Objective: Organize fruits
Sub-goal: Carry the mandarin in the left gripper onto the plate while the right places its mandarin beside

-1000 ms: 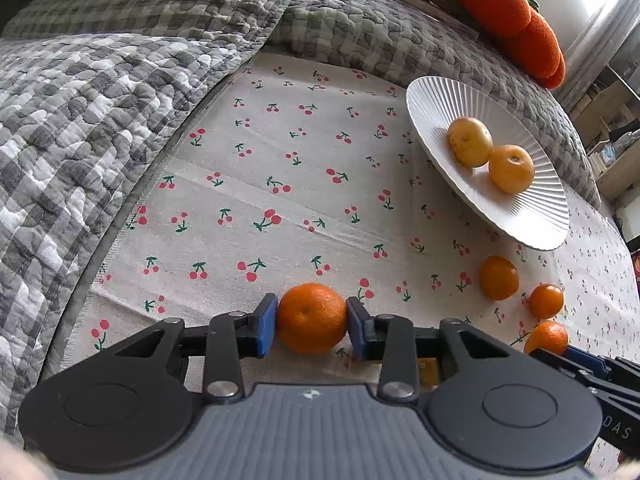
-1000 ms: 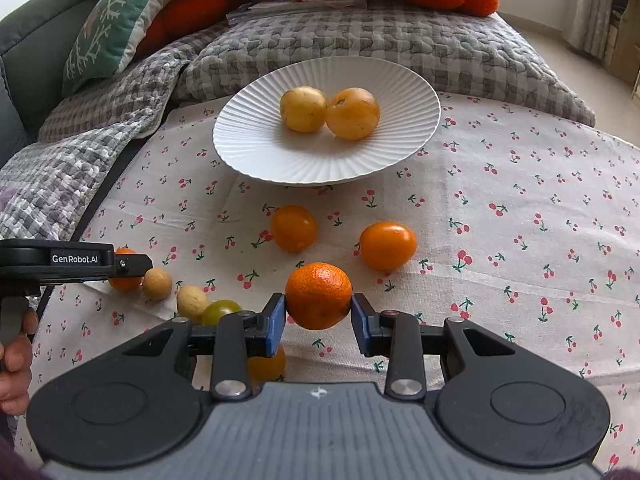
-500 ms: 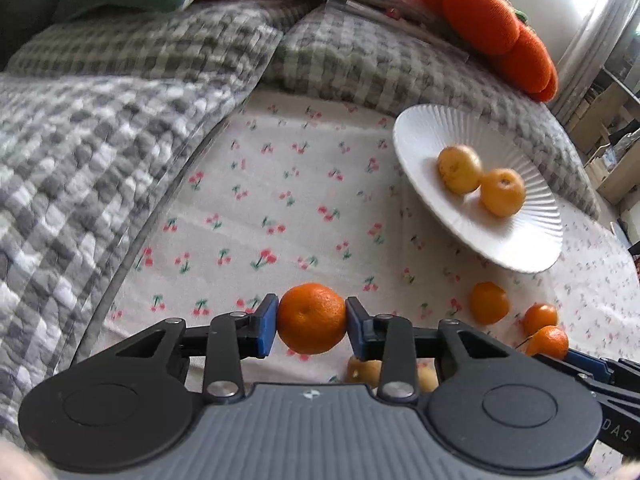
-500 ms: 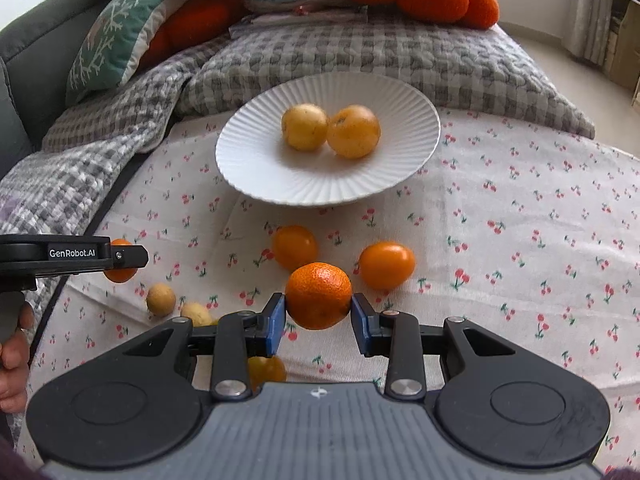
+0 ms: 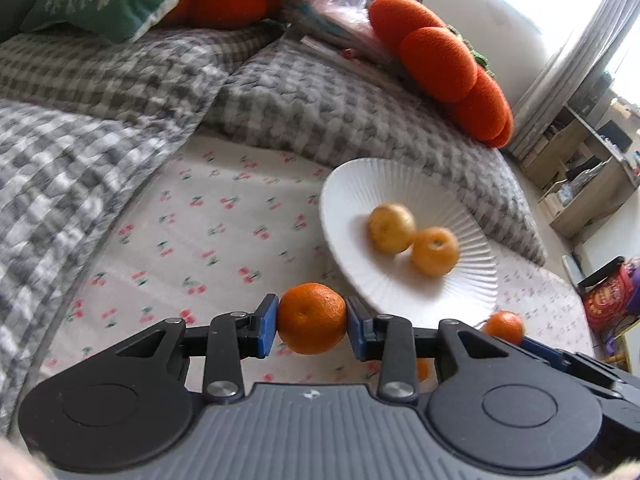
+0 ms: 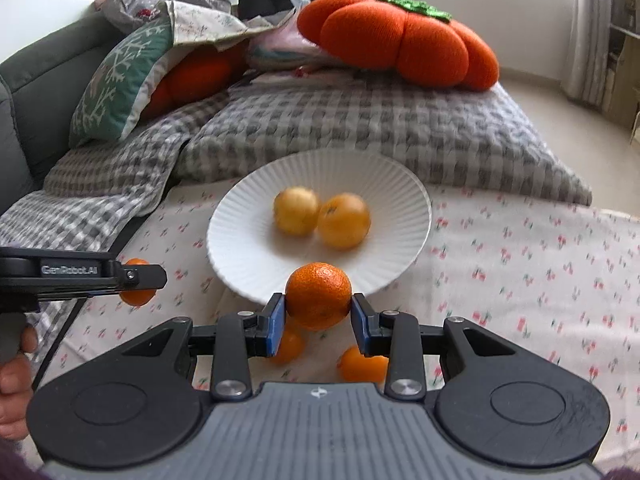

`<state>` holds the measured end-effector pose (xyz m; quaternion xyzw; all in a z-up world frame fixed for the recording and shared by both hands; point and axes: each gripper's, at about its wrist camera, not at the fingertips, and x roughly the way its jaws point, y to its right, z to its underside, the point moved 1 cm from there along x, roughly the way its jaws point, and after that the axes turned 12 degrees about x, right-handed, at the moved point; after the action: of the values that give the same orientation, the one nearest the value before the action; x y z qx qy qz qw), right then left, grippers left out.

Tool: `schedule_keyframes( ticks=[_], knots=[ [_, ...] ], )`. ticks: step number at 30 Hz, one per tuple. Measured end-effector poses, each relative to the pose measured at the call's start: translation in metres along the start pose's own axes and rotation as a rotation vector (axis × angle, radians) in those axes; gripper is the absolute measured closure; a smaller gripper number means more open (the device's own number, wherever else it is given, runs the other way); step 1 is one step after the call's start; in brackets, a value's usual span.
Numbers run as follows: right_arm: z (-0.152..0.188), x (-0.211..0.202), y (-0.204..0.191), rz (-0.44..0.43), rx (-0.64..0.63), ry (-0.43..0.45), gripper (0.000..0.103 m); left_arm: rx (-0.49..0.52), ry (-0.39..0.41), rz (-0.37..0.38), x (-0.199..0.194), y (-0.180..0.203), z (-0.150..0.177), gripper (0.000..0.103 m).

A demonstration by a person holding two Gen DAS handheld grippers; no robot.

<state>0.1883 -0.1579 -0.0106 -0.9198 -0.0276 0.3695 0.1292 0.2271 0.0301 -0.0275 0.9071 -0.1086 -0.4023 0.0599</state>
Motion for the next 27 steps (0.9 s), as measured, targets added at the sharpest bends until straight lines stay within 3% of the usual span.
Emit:
schedule_keyframes(
  ticks=[13, 18, 27],
  knots=[
    [-0.019, 0.027, 0.013, -0.009, 0.004, 0.005, 0.071, 0.06, 0.018, 0.07, 0.034, 0.033, -0.021, 0.073],
    [-0.026, 0.034, 0.029, -0.038, 0.124, -0.032, 0.071, 0.048, 0.01, 0.092, 0.045, 0.034, -0.026, 0.073],
    [-0.019, 0.044, 0.018, -0.05, 0.045, -0.034, 0.071, 0.03, -0.02, 0.125, 0.067, 0.036, -0.027, 0.073]
  ],
)
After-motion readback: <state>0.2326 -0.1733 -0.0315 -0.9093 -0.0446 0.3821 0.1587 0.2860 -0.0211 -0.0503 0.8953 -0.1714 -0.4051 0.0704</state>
